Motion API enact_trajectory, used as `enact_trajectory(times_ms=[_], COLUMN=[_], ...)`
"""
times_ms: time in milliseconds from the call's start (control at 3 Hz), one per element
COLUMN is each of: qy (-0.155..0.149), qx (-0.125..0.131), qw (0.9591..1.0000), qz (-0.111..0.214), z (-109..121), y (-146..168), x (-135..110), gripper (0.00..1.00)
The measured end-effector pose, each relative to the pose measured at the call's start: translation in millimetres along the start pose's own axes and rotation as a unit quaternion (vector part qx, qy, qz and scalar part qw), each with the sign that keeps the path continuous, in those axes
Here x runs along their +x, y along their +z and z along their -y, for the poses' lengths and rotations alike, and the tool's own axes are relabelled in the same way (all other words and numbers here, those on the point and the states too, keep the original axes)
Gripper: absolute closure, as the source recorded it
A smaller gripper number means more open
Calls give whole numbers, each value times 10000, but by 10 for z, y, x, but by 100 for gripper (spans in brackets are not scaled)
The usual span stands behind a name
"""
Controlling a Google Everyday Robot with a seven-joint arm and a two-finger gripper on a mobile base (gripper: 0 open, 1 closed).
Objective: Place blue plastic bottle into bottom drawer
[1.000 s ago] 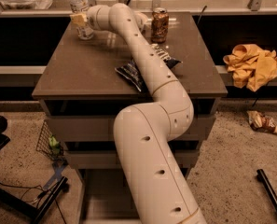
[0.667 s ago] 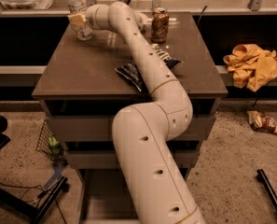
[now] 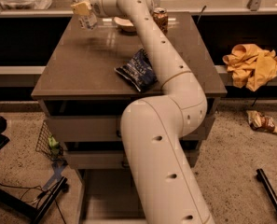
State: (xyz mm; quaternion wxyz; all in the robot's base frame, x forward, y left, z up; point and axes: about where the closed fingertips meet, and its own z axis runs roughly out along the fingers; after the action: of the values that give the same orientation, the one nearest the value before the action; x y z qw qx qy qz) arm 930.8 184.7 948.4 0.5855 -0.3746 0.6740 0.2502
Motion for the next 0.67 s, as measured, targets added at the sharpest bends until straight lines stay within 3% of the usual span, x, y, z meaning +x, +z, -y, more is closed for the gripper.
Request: enact_trajectory(times_ms=[333,667], qy=[25,115], qx=[378,1148], qw=[9992,9878], qz=[127,1043], z=[293,530], y=[-694,-2129], x=[-406,-1427], gripper=[100,100])
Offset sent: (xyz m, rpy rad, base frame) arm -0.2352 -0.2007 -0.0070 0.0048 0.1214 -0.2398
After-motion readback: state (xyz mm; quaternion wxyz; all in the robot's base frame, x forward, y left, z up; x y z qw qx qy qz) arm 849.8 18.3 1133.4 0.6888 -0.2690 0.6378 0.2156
